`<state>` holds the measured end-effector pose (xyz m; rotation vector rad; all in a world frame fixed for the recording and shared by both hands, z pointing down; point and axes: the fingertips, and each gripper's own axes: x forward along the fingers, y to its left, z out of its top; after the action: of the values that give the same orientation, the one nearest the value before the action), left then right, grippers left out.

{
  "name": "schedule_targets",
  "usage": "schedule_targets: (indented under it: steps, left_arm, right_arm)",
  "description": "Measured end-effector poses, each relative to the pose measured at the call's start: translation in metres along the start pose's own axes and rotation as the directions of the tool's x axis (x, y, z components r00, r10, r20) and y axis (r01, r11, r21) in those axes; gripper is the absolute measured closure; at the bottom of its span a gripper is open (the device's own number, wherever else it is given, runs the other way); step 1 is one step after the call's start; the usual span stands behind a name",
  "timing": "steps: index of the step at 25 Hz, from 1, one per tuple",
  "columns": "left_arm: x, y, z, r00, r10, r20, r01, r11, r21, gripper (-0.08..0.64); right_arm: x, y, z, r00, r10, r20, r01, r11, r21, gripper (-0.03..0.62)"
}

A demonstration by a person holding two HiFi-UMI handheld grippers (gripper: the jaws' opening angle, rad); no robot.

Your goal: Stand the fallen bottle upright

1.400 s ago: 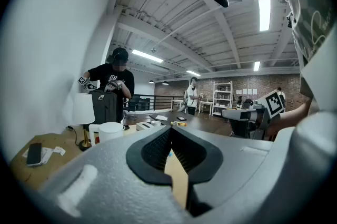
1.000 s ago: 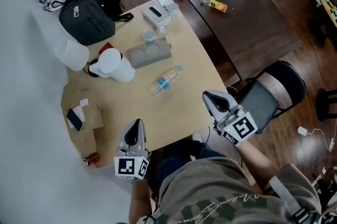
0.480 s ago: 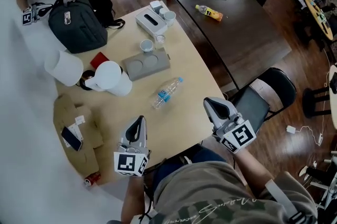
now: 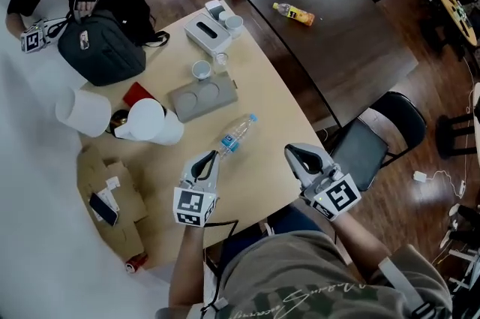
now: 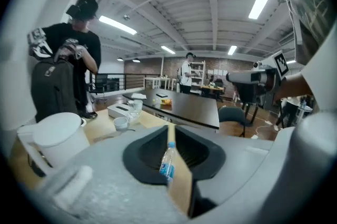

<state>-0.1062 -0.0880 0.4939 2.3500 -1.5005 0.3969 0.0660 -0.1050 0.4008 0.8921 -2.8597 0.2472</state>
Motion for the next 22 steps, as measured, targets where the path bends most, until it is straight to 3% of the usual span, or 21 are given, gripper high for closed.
schedule_targets:
  steps: [2,4,7,17,19,22]
  left_arm:
    - [0.032,-0.001,-0.017,0.993,-0.053,-0.105,0.058,0.997,0.046,0.345]
    - [0.061,-0.004,-0.038,0.969,-0.098,-0.226,0.125,0.986,0.109,0.329]
    - [0.098,-0.008,-0.066,0.916,-0.135,-0.379,0.211,0.963,0.169,0.322]
    - [0.169,0.0,-0.157,0.765,-0.129,-0.631,0.283,0.947,0.15,0.324]
    - [0.177,0.0,-0.168,0.749,-0.132,-0.649,0.286,0.948,0.137,0.322]
    - [0.183,0.002,-0.173,0.748,-0.131,-0.65,0.284,0.949,0.135,0.293]
  right_arm:
    - [0.002,-0.011,-0.001,1.0,-0.019,0.002,0.019,1.0,0.008,0.588]
    - [0.002,-0.016,-0.005,1.0,-0.029,-0.004,0.029,0.999,0.013,0.588]
    - [0.002,-0.02,-0.012,0.999,-0.043,-0.011,0.043,0.999,0.031,0.588]
    - [-0.004,-0.047,-0.033,0.995,-0.09,-0.031,0.092,0.993,0.07,0.588]
    - [-0.002,-0.052,-0.037,0.995,-0.092,-0.037,0.094,0.993,0.072,0.588]
    - [0.002,-0.054,-0.04,0.996,-0.085,-0.036,0.087,0.993,0.08,0.588]
